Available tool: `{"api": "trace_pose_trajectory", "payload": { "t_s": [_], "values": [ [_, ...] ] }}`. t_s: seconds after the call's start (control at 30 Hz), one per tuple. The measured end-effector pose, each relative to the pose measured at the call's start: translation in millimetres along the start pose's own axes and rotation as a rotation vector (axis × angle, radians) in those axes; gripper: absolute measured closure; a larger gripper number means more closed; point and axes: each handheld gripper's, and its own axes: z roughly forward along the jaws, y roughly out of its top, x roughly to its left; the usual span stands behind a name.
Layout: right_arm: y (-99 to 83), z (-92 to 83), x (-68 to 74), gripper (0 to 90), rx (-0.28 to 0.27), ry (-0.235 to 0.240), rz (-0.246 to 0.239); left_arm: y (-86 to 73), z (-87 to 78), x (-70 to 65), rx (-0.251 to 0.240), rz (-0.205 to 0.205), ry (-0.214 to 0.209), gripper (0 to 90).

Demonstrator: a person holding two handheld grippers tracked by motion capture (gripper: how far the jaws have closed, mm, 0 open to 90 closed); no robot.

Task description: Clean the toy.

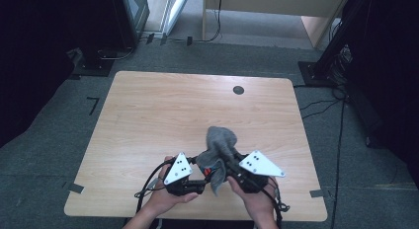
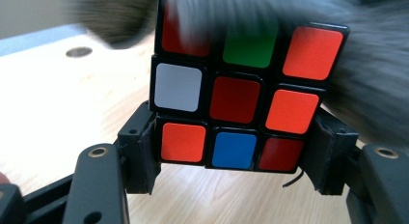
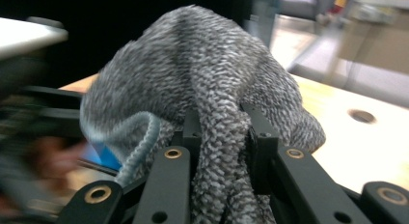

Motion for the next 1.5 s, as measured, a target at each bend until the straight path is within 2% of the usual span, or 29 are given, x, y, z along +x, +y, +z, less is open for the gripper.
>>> {"api": "trace_pose_trajectory", "payload": {
  "t_s": [0.07, 0.13, 0.2, 0.33, 0.4, 0.5, 0.57, 0.7, 0.77, 0.83, 0.93, 1.0, 1.07, 1.17, 1.23, 1.37, 1.5],
  "values": [
    [-3.9, -3.7, -16.6, 75.8, -0.005, -0.006, 0.089, 1.1, -3.3, 5.3, -0.037, -0.048, -0.027, 34.3],
    [-6.9, -4.3, -24.5, 75.6, -0.025, 0.069, 0.157, 1.1, -5.2, 9.7, -0.071, -0.091, -0.058, 34.3],
    [-7.6, -1.1, -24.4, 75.6, -0.017, 0.123, 0.188, 0.7, -6.3, 12.1, -0.084, -0.114, -0.072, 34.3],
    [-13.1, 6.2, -20.7, 76.0, -0.009, 0.173, 0.199, 0.5, -9.6, 15.4, -0.097, -0.127, -0.071, 34.3],
    [-18.1, 10.6, -19.9, 76.0, 0.020, 0.189, 0.203, 1.5, -11.5, 18.0, -0.117, -0.150, -0.082, 34.3],
    [-22.7, 16.0, -18.7, 76.1, 0.070, 0.191, 0.188, 1.9, -13.2, 20.2, -0.128, -0.157, -0.088, 34.3],
    [-20.4, 14.5, -20.0, 76.1, 0.058, 0.197, 0.198, 1.0, -12.4, 20.6, -0.129, -0.159, -0.103, 34.3],
    [-8.2, 1.5, -19.6, 76.1, -0.045, 0.201, 0.193, 0.1, -8.9, 16.2, -0.110, -0.136, -0.104, 34.3],
    [-6.4, -0.9, -19.5, 76.0, -0.063, 0.200, 0.185, 1.7, -9.4, 15.3, -0.115, -0.138, -0.103, 34.3],
    [-10.9, 2.3, -20.2, 75.9, -0.042, 0.204, 0.194, 2.9, -11.1, 16.1, -0.119, -0.137, -0.092, 34.3],
    [-20.7, 13.4, -21.0, 75.8, 0.039, 0.216, 0.207, 3.5, -14.2, 20.1, -0.131, -0.165, -0.093, 34.3],
    [-22.5, 16.6, -21.7, 75.7, 0.063, 0.227, 0.210, 3.1, -14.3, 21.3, -0.132, -0.168, -0.101, 34.3],
    [-19.2, 13.6, -22.8, 75.6, 0.045, 0.221, 0.204, 2.6, -12.7, 20.4, -0.120, -0.166, -0.110, 34.3],
    [-10.5, 3.3, -23.2, 75.7, -0.029, 0.215, 0.202, 1.7, -8.5, 15.7, -0.101, -0.140, -0.112, 34.3],
    [-7.5, -0.2, -22.4, 75.6, -0.048, 0.208, 0.191, 2.5, -8.5, 14.4, -0.104, -0.140, -0.110, 34.3],
    [-15.7, 6.8, -23.0, 75.2, -0.025, 0.237, 0.204, 4.6, -14.2, 18.9, -0.125, -0.160, -0.098, 34.3],
    [-26.7, 18.6, -23.8, 74.5, 0.035, 0.266, 0.200, 6.1, -20.6, 25.4, -0.171, -0.218, -0.056, 34.2]
  ]
}}
